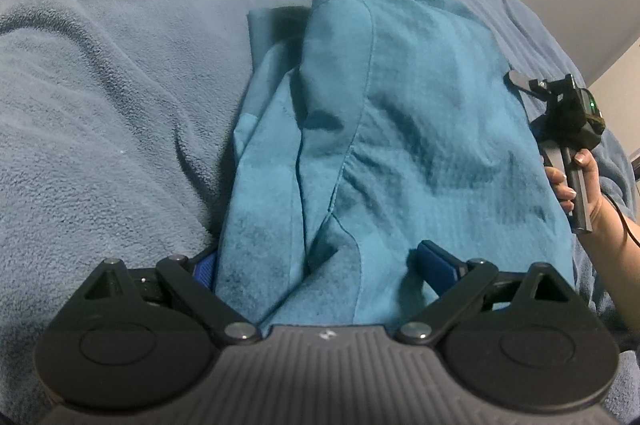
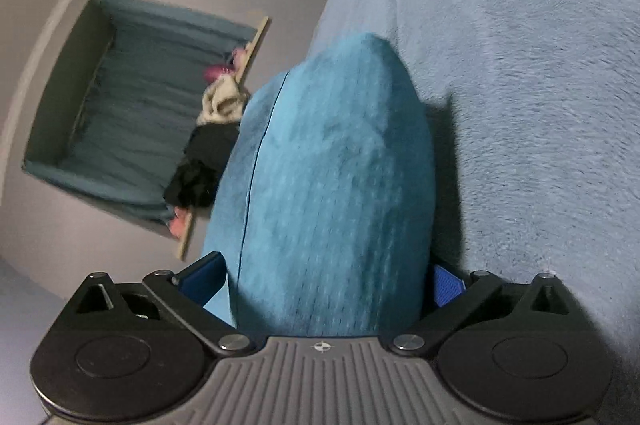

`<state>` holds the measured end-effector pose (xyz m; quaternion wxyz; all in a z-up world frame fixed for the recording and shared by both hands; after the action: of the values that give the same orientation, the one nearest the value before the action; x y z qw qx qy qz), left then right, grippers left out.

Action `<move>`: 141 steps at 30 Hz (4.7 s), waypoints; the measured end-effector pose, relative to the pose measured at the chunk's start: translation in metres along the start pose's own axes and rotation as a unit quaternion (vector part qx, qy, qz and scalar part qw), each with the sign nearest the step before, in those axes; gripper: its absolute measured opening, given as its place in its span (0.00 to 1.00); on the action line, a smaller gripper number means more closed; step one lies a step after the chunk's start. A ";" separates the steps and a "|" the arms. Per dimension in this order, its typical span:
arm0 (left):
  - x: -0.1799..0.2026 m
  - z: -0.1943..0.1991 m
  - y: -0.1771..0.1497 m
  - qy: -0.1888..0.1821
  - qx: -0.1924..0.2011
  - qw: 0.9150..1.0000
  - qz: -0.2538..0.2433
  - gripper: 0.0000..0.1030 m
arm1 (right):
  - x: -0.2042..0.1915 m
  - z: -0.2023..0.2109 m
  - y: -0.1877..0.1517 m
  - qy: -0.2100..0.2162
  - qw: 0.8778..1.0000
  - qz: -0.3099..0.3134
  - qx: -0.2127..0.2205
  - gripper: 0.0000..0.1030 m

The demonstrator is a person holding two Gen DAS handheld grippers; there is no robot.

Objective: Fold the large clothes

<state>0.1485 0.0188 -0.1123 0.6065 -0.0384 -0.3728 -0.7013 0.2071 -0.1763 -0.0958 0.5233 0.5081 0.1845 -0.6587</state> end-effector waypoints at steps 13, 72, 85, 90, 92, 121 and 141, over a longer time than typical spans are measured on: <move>0.014 -0.015 0.003 -0.005 -0.002 1.000 -0.008 0.92 | -0.040 0.010 -0.002 -0.041 0.994 0.050 0.091 0.69; 0.128 -0.089 0.009 0.049 0.154 0.966 -0.202 0.84 | -0.033 0.207 -0.127 -0.460 0.826 0.205 0.254 0.90; 0.144 -0.096 -0.033 0.069 0.108 0.962 -0.242 0.84 | -0.041 0.201 -0.166 -0.466 0.830 0.209 0.224 0.94; 0.137 -0.106 -0.036 0.069 0.095 0.965 -0.236 0.84 | -0.027 0.196 -0.163 -0.480 0.829 0.195 0.213 0.94; 0.134 -0.110 -0.036 0.068 0.090 0.966 -0.231 0.84 | -0.024 0.197 -0.162 -0.481 0.829 0.192 0.213 0.94; 0.117 -0.148 -0.046 0.088 0.055 0.966 -0.237 1.00 | 0.014 0.173 -0.166 -0.535 0.812 0.186 0.145 1.00; 0.117 -0.148 -0.045 0.088 0.056 0.966 -0.237 1.00 | 0.013 0.172 -0.168 -0.537 0.810 0.186 0.144 1.00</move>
<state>0.1369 -0.1626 -0.1813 0.4546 0.1469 -0.3546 -0.8038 -0.0210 -0.2512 -0.0838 0.5723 0.1676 -0.3206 -0.7359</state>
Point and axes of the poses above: each gripper's, at about its wrist camera, not at the fingertips, and z roughly against the way its jaws point, x to its right, y to its top, the point moved 10 cm from there along -z, roughly the way its jaws point, and after that the axes turned 13 degrees about -y, right-handed, at the moved point
